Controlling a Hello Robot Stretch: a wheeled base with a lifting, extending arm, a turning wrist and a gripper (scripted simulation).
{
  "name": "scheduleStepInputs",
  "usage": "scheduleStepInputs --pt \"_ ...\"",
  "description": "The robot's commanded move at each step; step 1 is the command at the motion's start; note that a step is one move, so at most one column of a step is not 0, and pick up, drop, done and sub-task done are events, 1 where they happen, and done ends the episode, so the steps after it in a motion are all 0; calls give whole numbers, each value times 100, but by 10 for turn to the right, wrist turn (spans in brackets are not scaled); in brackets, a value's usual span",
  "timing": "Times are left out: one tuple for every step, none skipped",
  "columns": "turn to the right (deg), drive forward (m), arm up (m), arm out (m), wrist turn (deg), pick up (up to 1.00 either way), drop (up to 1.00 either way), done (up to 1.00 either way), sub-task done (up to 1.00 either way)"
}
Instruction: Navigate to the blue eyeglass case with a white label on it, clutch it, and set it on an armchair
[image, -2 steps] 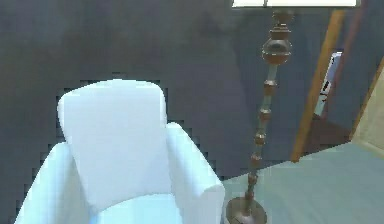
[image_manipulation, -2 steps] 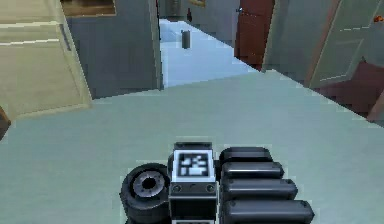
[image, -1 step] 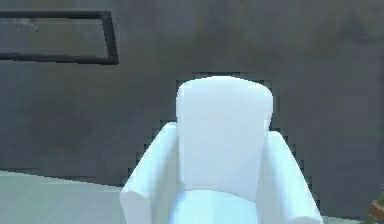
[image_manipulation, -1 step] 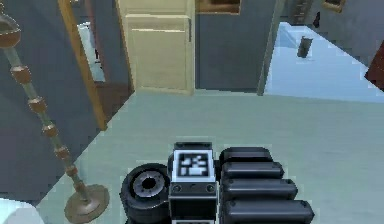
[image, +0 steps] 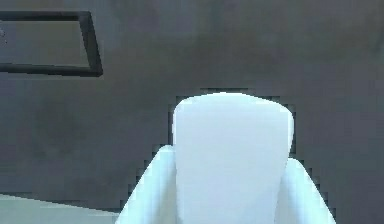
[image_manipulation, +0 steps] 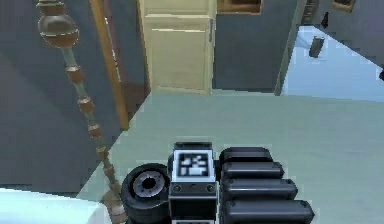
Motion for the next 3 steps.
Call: scheduleStepInputs --pt "300 0 0 0 0 0 0 0 0" --pt "-210 0 0 0 0 0 0 0 0" --pt "-30 0 0 0 0 0 0 0 0"
